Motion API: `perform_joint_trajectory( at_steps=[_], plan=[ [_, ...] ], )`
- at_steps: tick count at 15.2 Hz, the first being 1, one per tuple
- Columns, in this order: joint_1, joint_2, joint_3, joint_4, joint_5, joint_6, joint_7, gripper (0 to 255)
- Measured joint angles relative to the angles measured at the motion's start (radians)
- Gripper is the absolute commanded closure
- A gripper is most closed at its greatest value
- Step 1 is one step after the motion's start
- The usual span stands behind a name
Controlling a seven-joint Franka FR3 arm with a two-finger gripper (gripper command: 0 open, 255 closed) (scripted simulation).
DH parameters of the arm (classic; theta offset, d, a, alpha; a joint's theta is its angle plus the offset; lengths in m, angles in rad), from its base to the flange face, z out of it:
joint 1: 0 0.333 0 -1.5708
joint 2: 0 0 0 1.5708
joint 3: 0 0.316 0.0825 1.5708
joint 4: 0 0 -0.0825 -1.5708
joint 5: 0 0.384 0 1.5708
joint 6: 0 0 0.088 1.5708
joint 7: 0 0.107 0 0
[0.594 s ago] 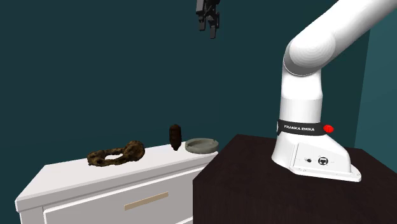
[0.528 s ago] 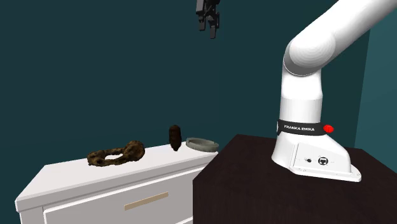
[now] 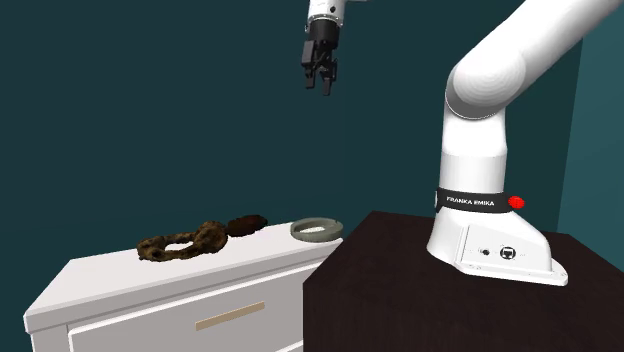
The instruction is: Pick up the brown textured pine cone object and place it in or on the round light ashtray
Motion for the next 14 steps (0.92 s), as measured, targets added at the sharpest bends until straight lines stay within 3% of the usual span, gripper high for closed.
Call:
perform_joint_trajectory(
  at_steps=[7,14],
  plan=[
    [-0.008,0.162,-0.078,-0.111,0.0,0.314,-0.08,0],
    [0.026,0.405,-0.171,-0.13,0.069,0.615,-0.201,0]
  ],
)
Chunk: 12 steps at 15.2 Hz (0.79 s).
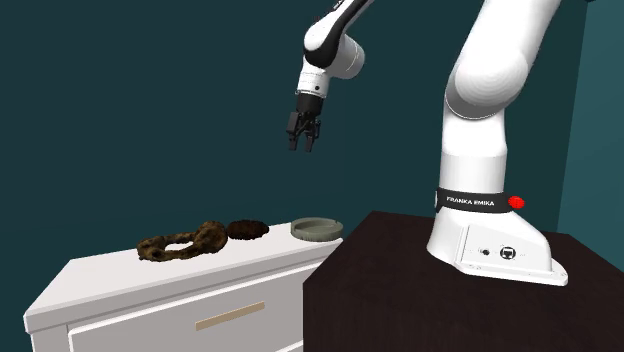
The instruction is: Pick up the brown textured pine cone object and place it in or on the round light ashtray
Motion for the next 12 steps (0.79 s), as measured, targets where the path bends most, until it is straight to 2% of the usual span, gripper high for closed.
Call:
perform_joint_trajectory(
  at_steps=[3,6,9,11,12],
  plan=[
    [0.043,0.149,-0.051,0.04,0.092,0.12,-0.094,0],
    [0.081,0.264,-0.094,0.067,0.232,0.21,-0.231,0],
    [0.103,0.415,-0.092,0.142,0.449,0.274,-0.41,0],
    [0.072,0.524,-0.053,0.203,0.615,0.307,-0.556,0],
    [0.052,0.561,-0.034,0.231,0.672,0.313,-0.61,0]
  ],
)
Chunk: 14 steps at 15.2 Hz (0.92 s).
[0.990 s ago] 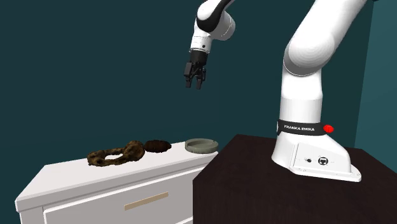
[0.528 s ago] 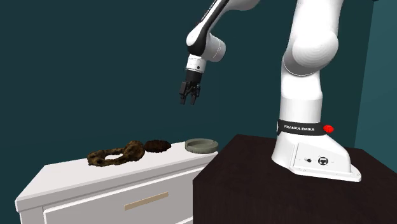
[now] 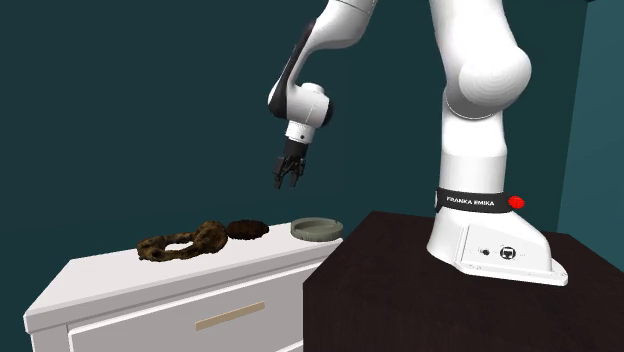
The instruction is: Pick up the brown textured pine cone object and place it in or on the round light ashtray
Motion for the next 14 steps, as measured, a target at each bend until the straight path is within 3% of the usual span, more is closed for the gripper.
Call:
perform_joint_trajectory(
  at_steps=[3,5,9,14],
  plan=[
    [-0.051,0.099,0.06,0.071,0.129,0.023,-0.115,0],
    [-0.069,0.136,0.084,0.094,0.171,0.035,-0.151,0],
    [-0.097,0.204,0.126,0.138,0.236,0.06,-0.205,0],
    [-0.104,0.224,0.138,0.151,0.252,0.067,-0.218,0]
  ],
)
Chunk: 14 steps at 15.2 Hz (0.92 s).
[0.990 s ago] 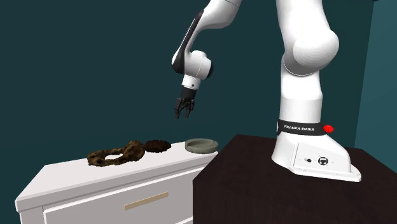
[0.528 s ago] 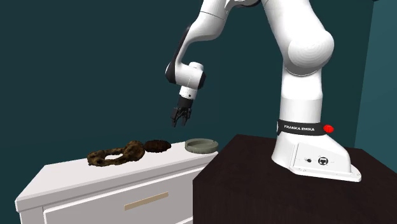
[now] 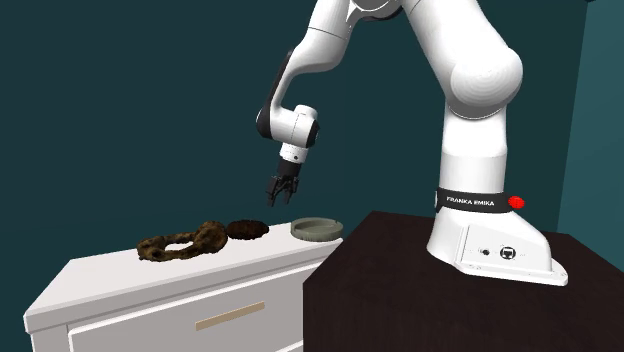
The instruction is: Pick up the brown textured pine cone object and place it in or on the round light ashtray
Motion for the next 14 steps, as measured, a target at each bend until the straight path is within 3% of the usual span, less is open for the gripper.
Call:
perform_joint_trajectory(
  at_steps=[2,3,12,13,14],
  plan=[
    [0.0,0.0,0.0,0.0,0.0,0.0,0.0,0],
    [0.0,0.0,0.0,0.0,0.0,0.0,0.0,255],
    [0.0,0.0,0.0,0.0,0.0,0.0,0.0,255],
    [0.0,0.0,0.0,0.0,0.0,0.0,0.0,0],
    [0.0,0.0,0.0,0.0,0.0,0.0,0.0,0]
  ],
)
